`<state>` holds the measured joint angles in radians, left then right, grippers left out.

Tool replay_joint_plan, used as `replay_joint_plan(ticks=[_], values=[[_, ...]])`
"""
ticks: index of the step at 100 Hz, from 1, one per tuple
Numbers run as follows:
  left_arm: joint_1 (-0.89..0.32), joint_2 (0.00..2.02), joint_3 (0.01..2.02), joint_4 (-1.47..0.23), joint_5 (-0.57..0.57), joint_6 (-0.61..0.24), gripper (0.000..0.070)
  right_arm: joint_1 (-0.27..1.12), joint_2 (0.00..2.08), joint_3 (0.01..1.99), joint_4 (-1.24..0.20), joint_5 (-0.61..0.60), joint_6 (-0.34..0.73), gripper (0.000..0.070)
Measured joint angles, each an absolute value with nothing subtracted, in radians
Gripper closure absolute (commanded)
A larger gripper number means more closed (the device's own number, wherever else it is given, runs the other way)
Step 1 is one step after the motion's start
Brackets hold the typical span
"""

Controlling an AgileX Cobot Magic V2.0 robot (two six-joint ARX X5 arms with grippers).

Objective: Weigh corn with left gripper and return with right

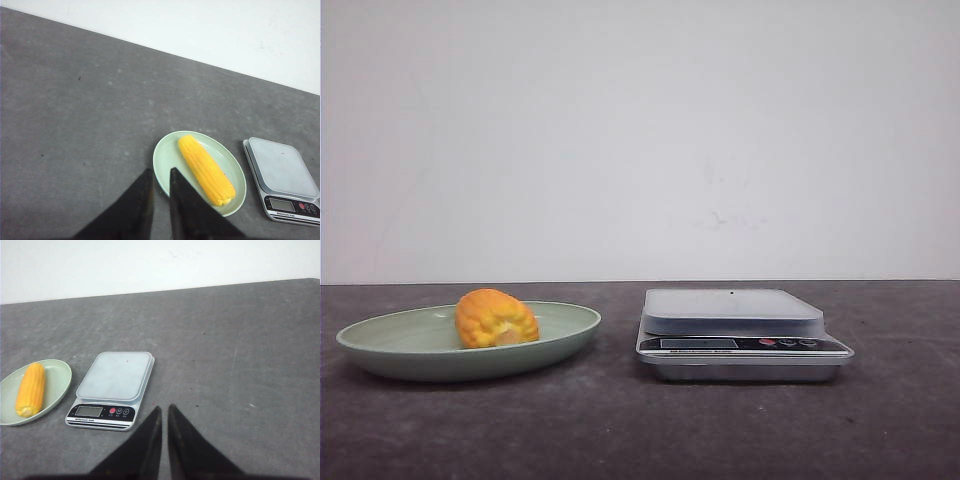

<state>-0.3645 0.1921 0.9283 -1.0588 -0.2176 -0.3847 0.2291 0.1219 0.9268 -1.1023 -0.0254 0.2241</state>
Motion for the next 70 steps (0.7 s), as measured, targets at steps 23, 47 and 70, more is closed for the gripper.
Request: replay_joint_plan(ticks=[23,47,70], values=[[-0.355,0.189,0.927,-1.057,-0.218,-0.384,0.0684,0.229,0.122,0.927,-1.102,-0.025,0.224,0.0685],[-0.168,0.167,0.663,-0.584,-0.167,-0.251,0.0684,0.229,0.122,0.927,-1.102,-0.025,0.224,0.0685],[-0.010,0.093,0.241,-0.120,0.018,-0.177,0.0684,0.229,0.122,0.927,-1.102,-0.025,0.224,0.0685]])
